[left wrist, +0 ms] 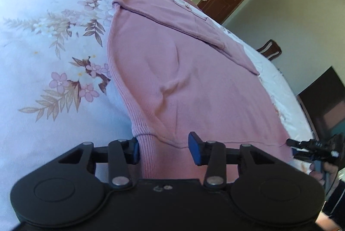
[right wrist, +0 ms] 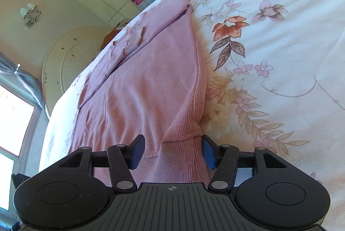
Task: Fold small clothes
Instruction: 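Grasp the hem with both tools and lift it toward the collar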
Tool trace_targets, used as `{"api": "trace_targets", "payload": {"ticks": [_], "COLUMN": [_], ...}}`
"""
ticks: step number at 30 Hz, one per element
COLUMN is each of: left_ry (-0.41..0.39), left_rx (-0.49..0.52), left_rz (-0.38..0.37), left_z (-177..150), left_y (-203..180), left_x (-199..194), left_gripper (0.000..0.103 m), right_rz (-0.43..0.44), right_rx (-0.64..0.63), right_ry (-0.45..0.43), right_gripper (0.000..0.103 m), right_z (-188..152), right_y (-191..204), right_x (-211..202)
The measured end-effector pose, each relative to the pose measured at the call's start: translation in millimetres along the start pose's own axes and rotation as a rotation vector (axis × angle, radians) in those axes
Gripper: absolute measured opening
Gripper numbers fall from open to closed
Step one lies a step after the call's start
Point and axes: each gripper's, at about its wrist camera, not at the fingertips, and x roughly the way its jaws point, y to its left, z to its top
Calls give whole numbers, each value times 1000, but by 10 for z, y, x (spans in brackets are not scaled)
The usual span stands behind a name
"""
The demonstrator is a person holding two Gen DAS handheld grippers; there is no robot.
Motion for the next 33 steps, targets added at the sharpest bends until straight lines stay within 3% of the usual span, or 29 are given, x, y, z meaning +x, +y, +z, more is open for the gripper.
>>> {"api": "trace_targets", "payload": {"ticks": [1,3,4,5,6,7,9,10,12,14,15,17,21,26,33], "left_ry": [-1,-7,-12,-17,-27,-56,-154,-184,-165,-92,-63,-84,-136,-223,-313], "left_rx": [30,72,72,59,32,-20,-66,-61,-70,-125,-162,-194,-200,-212,-197], "left_rz": [27,77,86,87,68,27,-87,-105,-70,-32,-30,-50,-101,-149,-159], "left_z": [-2,-9,-5,-2,-1,-5,-17,-26,-57,-113,-150,-160,-68,349,1462], "left_y": [-50,-112,-110,-86,-43,16,52,49,120,269,346,372,335,303,204], "left_x": [8,26,35,39,30,-19,-236,-332,-346,-196,-106,-112,-209,-228,194], "left_gripper": [35,27,20,6,5,4,4,4,5,5,5,5,5,5,5], "right_rz": [-9,-9,-11,-17,-29,-40,-27,6,72,40,2,-67,-6,59,103], "right_rx": [-6,5,4,-7,-23,-41,-60,-68,-67,-84,-77,-66,26,24,-12], "right_ry": [2,1,3,5,8,20,19,-9,-76,-88,-54,27,-50,-162,-248], "right_gripper": [43,40,38,36,31,13,12,12,12,12,12,12,12,12,12], "right_z": [-4,16,26,35,44,52,49,52,59,39,19,-50,-67,260,1162], "right_y": [-4,-16,-10,8,32,60,113,167,244,251,212,141,105,323,660], "right_x": [8,18,26,41,53,80,66,-14,-191,-220,-139,47,-37,-149,228]}}
